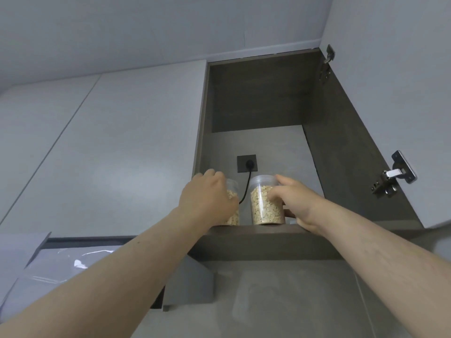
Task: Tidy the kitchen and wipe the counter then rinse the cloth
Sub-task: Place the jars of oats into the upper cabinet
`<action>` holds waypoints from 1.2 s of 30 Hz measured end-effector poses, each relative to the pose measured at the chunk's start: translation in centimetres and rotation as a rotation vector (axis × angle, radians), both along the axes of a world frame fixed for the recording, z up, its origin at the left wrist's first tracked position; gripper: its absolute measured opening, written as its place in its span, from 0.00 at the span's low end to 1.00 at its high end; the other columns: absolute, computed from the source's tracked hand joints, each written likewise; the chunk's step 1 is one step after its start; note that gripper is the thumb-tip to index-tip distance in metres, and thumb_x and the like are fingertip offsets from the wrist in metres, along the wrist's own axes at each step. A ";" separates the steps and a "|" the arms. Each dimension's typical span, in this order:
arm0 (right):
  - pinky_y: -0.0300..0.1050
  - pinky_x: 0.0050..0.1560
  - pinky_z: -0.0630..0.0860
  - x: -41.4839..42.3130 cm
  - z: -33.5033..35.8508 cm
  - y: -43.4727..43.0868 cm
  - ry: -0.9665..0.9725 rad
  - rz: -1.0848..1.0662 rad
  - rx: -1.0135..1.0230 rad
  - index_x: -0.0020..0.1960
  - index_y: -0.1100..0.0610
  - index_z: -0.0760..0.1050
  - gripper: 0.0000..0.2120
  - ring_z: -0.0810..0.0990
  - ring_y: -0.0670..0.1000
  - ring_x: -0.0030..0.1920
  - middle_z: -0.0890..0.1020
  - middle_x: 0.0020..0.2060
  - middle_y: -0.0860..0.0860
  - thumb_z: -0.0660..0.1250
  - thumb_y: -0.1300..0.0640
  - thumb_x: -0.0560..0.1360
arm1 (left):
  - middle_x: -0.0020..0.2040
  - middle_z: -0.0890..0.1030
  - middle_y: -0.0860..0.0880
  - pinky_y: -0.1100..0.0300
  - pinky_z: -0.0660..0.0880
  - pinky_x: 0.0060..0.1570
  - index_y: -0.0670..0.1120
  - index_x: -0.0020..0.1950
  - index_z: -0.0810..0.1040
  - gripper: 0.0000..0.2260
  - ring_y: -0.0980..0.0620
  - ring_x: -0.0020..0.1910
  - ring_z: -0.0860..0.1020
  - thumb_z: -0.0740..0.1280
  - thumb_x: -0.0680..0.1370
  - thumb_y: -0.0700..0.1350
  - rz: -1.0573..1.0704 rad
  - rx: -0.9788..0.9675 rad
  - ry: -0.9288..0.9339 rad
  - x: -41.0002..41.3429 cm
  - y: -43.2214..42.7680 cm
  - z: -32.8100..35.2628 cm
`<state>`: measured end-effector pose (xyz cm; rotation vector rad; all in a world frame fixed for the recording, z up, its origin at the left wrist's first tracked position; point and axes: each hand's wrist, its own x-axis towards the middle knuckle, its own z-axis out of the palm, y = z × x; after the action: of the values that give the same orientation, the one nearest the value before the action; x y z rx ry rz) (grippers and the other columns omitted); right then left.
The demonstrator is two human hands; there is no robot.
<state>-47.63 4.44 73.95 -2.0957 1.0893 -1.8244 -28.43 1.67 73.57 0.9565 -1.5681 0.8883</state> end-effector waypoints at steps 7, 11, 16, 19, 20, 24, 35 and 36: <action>0.49 0.50 0.80 0.1 0.0 -0.3 0.049 -0.021 -0.026 0.76 0.45 0.60 0.35 0.77 0.54 0.56 0.73 0.60 0.53 0.65 0.68 0.75 | 0.54 0.79 0.57 0.45 0.42 0.75 0.54 0.60 0.73 0.17 0.54 0.57 0.76 0.61 0.76 0.62 0.031 -0.021 -0.133 1.5 -0.7 1.3; 0.52 0.56 0.80 0.2 -0.2 -0.3 0.130 -0.034 -0.017 0.78 0.45 0.58 0.37 0.78 0.54 0.58 0.72 0.65 0.50 0.68 0.67 0.76 | 0.60 0.79 0.58 0.50 0.36 0.74 0.58 0.66 0.73 0.21 0.55 0.62 0.74 0.62 0.76 0.64 -0.048 -0.026 -0.140 2.8 -0.9 1.6; 0.41 0.44 0.80 0.5 -0.4 -0.1 0.195 -0.004 -0.004 0.79 0.45 0.55 0.40 0.81 0.49 0.54 0.73 0.68 0.53 0.68 0.69 0.76 | 0.65 0.77 0.57 0.60 0.34 0.67 0.56 0.69 0.71 0.22 0.52 0.72 0.66 0.65 0.77 0.61 -0.163 -0.007 -0.115 3.9 -0.9 1.4; 0.44 0.50 0.81 0.6 -0.4 0.0 0.211 -0.010 0.008 0.78 0.43 0.55 0.41 0.81 0.51 0.57 0.76 0.66 0.54 0.70 0.68 0.75 | 0.66 0.76 0.57 0.59 0.34 0.68 0.56 0.70 0.71 0.22 0.52 0.73 0.65 0.65 0.77 0.60 -0.175 -0.009 -0.134 4.2 -1.3 1.4; 0.46 0.52 0.81 0.6 -0.4 0.0 0.215 -0.014 0.013 0.78 0.43 0.55 0.41 0.81 0.51 0.58 0.77 0.65 0.54 0.70 0.68 0.75 | 0.66 0.77 0.57 0.59 0.34 0.68 0.56 0.69 0.71 0.22 0.52 0.72 0.66 0.65 0.77 0.60 -0.180 -0.018 -0.140 4.3 -1.5 1.4; 0.52 0.63 0.77 0.7 -0.4 -0.1 0.243 -0.044 0.022 0.78 0.42 0.54 0.41 0.78 0.51 0.63 0.75 0.68 0.54 0.70 0.66 0.75 | 0.62 0.78 0.57 0.58 0.35 0.71 0.55 0.67 0.73 0.21 0.55 0.66 0.71 0.64 0.76 0.61 -0.188 -0.074 -0.161 4.6 -2.1 1.5; 0.43 0.59 0.74 1.7 -0.4 -0.2 0.350 -0.152 0.006 0.79 0.41 0.49 0.41 0.70 0.50 0.71 0.68 0.74 0.50 0.70 0.60 0.77 | 0.57 0.80 0.57 0.59 0.38 0.72 0.53 0.64 0.76 0.25 0.57 0.60 0.74 0.59 0.72 0.62 -0.191 -0.125 -0.197 4.7 -2.7 1.5; 0.42 0.57 0.74 1.8 -0.4 -0.3 0.356 -0.162 0.005 0.79 0.41 0.49 0.41 0.70 0.50 0.71 0.68 0.74 0.50 0.70 0.60 0.77 | 0.56 0.80 0.57 0.59 0.38 0.72 0.53 0.64 0.76 0.24 0.57 0.60 0.75 0.60 0.72 0.62 -0.192 -0.129 -0.200 4.7 -2.7 1.5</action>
<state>-45.88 4.18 73.52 -2.4580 1.3777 -1.5399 -23.73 -1.00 75.09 0.6296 -1.7169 0.9585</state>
